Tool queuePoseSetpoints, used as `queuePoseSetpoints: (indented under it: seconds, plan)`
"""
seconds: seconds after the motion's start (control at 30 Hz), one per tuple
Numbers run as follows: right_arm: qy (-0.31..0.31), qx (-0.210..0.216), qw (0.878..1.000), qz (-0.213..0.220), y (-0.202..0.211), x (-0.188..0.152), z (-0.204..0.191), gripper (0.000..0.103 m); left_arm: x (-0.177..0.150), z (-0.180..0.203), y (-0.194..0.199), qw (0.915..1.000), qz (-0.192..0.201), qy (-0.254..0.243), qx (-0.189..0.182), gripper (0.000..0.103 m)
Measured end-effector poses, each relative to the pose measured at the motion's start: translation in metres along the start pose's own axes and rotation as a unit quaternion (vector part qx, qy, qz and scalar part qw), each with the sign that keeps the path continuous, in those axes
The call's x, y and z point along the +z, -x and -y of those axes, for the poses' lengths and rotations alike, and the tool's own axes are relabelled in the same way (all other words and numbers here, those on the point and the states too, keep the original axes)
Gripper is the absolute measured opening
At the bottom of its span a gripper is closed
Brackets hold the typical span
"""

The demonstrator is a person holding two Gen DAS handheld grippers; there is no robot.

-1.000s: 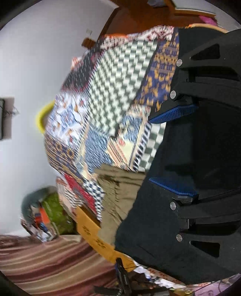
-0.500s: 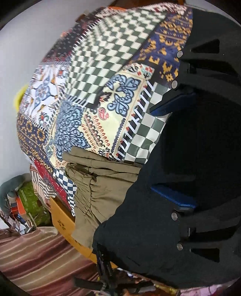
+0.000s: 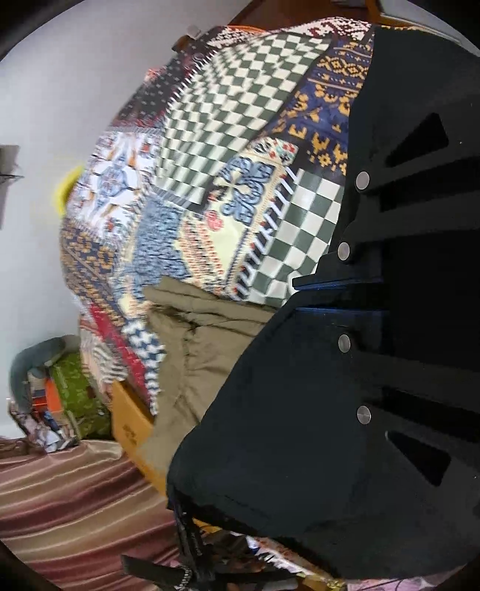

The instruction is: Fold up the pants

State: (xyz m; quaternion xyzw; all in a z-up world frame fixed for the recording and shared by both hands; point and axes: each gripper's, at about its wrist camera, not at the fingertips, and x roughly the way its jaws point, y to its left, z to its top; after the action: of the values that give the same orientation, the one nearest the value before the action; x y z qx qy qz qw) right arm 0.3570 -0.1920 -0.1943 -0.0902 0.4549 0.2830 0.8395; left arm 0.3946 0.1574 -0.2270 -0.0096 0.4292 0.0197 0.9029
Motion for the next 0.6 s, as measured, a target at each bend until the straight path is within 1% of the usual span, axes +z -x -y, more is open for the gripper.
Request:
queuePoseSetpoints:
  seconds: [0.1,0.27,0.47,0.6]
  plan:
    - [0.006,-0.005,1.0,0.022,0.013,0.006,-0.005,0.007,0.003,0.003,0.015,0.9999,0.012,-0.007,0.007,0.017]
    - [0.005,-0.006,0.999,0.041,0.029,0.012,-0.008,0.007,0.003,0.004,0.038,0.9997,0.024,-0.003,0.001,0.016]
    - [0.006,-0.003,0.999,0.052,0.056,0.001,-0.018,0.007,-0.009,0.006,0.075,0.9991,0.04,0.001,-0.014,0.009]
    - [0.006,0.001,0.998,0.059,0.077,-0.012,-0.029,0.007,-0.022,0.007,0.102,0.9983,0.05,0.008,-0.028,0.008]
